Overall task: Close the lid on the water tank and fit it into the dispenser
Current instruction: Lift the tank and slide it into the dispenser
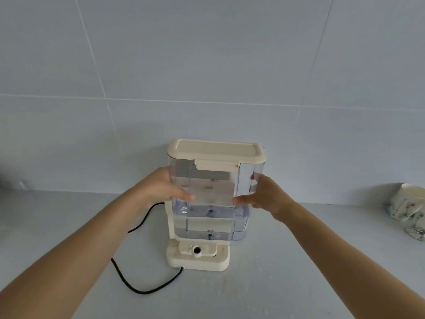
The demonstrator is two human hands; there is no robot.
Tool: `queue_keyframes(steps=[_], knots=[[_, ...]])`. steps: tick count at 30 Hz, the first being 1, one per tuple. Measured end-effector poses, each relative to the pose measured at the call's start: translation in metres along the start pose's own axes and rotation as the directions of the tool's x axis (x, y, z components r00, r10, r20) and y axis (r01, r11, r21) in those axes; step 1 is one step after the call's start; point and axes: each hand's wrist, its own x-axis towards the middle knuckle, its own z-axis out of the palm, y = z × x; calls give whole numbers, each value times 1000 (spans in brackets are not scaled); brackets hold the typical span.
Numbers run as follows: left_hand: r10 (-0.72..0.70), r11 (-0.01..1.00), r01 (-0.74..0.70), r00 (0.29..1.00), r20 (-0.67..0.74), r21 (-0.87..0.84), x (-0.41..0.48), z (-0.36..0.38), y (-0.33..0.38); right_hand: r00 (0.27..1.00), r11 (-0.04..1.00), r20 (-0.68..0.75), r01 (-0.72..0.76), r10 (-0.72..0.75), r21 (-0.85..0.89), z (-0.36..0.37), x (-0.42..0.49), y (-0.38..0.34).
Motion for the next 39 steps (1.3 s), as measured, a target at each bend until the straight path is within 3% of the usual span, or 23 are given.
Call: queue_keyframes(steps=[14,20,29,39], knots=[[-145,985,145,989,0,-90,18,-26,-25,992,991,-53,-108,113,79,36,23,-12],[-184,983,184,983,5,-20,23,-30,-38,987,988,-58,-143,147,67,44,29,-5],[-159,987,159,987,22,7,23,-26,-51,983,987,-106,-146,152,62,54,33,14],[-91,992,94,995,31,-83,23,-19,-71,984,991,-117,-132,131,2,63,34,27]])
